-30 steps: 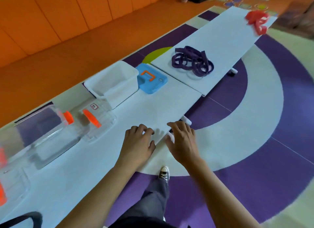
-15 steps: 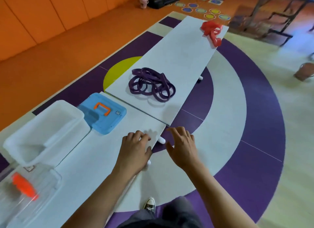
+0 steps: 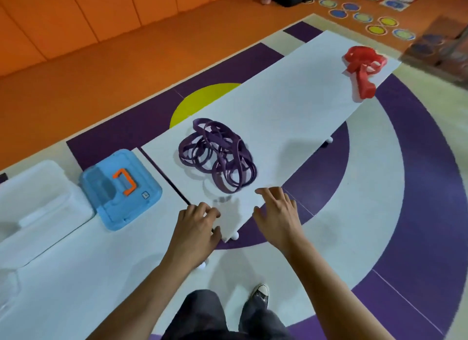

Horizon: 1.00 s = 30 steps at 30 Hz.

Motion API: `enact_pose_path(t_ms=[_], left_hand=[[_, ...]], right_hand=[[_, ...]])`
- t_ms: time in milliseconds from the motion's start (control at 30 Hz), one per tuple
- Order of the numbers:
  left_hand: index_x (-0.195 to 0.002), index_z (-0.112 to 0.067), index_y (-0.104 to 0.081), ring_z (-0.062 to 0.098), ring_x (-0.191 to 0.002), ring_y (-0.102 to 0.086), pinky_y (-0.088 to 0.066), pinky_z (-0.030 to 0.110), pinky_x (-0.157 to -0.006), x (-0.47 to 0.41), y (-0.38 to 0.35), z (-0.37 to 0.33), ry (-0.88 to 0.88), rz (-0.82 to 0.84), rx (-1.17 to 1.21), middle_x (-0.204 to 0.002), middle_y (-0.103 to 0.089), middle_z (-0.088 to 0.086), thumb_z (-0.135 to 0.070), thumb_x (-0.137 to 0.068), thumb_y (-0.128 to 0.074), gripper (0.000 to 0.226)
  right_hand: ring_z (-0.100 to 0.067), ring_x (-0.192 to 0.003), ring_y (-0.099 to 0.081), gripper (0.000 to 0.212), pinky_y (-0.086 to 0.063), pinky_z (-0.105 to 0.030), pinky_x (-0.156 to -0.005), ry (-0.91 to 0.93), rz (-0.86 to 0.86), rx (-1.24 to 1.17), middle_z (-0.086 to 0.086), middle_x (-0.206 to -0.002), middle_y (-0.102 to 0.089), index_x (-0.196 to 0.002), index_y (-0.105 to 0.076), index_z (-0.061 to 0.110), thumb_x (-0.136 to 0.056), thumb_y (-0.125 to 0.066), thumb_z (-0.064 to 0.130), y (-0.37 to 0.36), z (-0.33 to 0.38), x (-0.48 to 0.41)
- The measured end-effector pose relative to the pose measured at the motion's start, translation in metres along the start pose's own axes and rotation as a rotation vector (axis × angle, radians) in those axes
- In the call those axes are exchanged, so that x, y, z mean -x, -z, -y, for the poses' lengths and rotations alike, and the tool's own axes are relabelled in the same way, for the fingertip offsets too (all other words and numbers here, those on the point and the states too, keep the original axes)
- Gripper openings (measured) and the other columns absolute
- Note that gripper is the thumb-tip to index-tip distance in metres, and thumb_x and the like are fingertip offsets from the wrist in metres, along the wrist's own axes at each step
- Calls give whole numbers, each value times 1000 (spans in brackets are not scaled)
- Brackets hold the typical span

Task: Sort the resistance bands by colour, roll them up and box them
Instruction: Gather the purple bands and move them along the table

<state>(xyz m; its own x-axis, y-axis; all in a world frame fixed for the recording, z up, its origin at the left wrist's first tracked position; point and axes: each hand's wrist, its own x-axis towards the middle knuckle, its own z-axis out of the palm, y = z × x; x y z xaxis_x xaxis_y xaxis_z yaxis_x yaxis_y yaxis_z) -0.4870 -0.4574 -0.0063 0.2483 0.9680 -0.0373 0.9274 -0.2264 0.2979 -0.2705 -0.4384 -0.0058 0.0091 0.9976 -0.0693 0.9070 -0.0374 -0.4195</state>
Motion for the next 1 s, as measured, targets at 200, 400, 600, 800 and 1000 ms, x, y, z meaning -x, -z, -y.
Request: enact_pose_path(t_ms=[200, 400, 600, 800, 1000], left_hand=[[-113, -22, -70, 27, -100, -62, -49, 39, -85, -41, -21, -16, 209, 19, 8, -109, -66, -1, -29, -85, -73, 29], [-110, -20, -69, 29, -93, -63, -52, 40, -79, -92, -40, -9, 317, 5, 2, -104, -67, 1, -25, -81, -77, 30], [-114, -20, -65, 28, -95, -62, -50, 38, -82, -138, -51, 6, 381, 34, 48, -104, -64, 2, -29, -83, -74, 33], [-117, -19, -64, 29, -94, -62, -50, 40, -81, -151, -52, 13, 511, 42, 39, -106, -63, 3, -30, -85, -71, 34], [-113, -18, -68, 29, -92, -66, -55, 39, -77, -143, -55, 6, 651, 64, -16, -105, -67, 5, -30, -80, -78, 36]], right_hand=[[-30, -113, -56, 44, -38, -42, -101, 127, 165, 96, -5, -127, -55, -139, -51, 23, -96, -57, 31, 12, -29, -93], [-33, -113, -56, 49, -40, -44, -100, 229, 232, 112, -8, -122, -56, -141, -49, 20, -95, -58, 36, 3, -16, -197], [-34, -122, -49, 83, -38, -47, -104, 189, 330, 117, -12, -130, -51, -145, -34, 20, -83, -61, 68, -15, 19, -268], [-41, -142, -33, 130, -22, -60, -115, 57, 480, 231, -22, -155, -31, -161, 6, 20, -70, -60, 85, -59, 45, -305], [-40, -142, -36, 119, -23, -61, -119, 27, 512, 339, -23, -154, -37, -160, 5, 7, -81, -70, 56, -94, 44, -303]])
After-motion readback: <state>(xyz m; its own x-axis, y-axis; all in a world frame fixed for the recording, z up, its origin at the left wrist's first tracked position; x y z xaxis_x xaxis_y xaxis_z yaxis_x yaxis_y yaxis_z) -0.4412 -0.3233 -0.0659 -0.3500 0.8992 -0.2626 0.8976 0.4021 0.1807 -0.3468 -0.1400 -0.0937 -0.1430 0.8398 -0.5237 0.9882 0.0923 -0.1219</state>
